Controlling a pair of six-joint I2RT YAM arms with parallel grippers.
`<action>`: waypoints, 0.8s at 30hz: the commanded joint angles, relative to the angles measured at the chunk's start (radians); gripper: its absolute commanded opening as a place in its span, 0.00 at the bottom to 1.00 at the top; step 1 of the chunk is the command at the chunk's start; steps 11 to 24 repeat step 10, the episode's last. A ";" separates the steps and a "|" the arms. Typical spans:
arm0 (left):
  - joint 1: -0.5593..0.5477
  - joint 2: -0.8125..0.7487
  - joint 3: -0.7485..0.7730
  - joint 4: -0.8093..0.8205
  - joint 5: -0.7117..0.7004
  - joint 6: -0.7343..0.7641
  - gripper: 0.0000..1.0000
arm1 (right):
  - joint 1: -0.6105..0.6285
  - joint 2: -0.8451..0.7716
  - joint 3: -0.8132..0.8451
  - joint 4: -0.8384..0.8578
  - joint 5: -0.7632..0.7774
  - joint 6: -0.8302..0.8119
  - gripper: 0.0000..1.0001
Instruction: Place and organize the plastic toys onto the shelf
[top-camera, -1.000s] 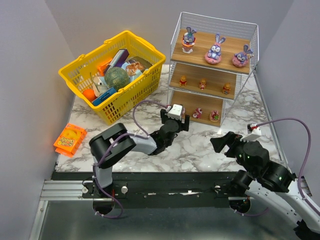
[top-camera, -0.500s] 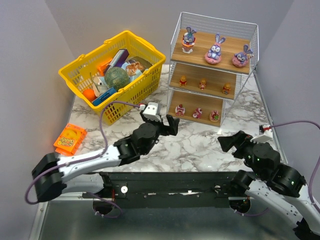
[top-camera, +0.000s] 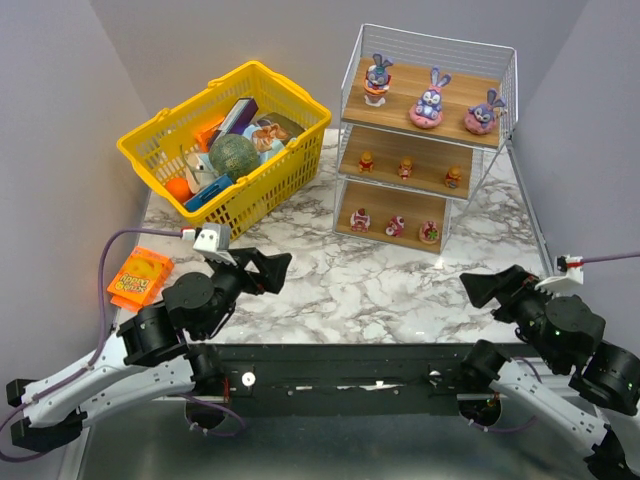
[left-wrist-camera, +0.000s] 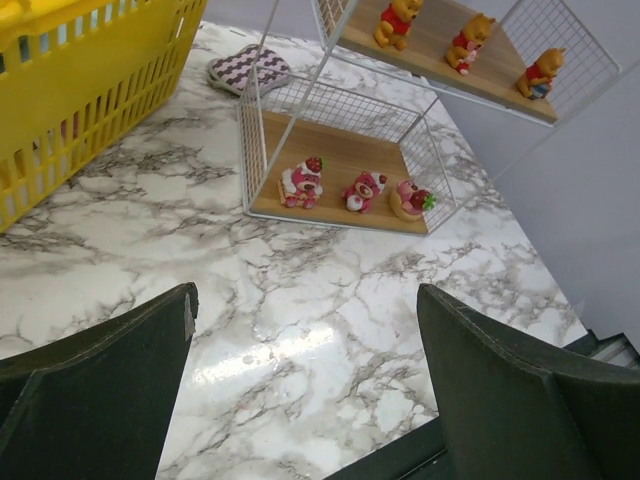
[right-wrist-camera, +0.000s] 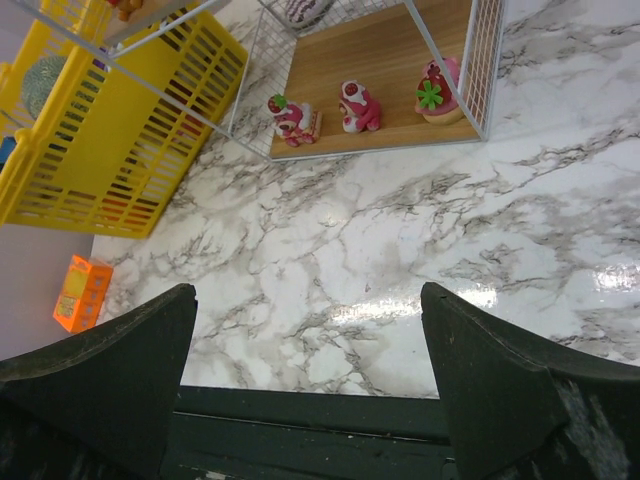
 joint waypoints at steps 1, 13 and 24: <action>-0.004 -0.023 0.045 -0.128 -0.022 0.026 0.99 | 0.004 -0.044 0.041 -0.052 0.038 -0.007 1.00; -0.004 -0.001 0.090 -0.153 -0.028 0.055 0.99 | 0.005 -0.107 0.040 -0.121 0.066 0.008 1.00; -0.004 -0.001 0.090 -0.153 -0.028 0.055 0.99 | 0.005 -0.107 0.040 -0.121 0.066 0.008 1.00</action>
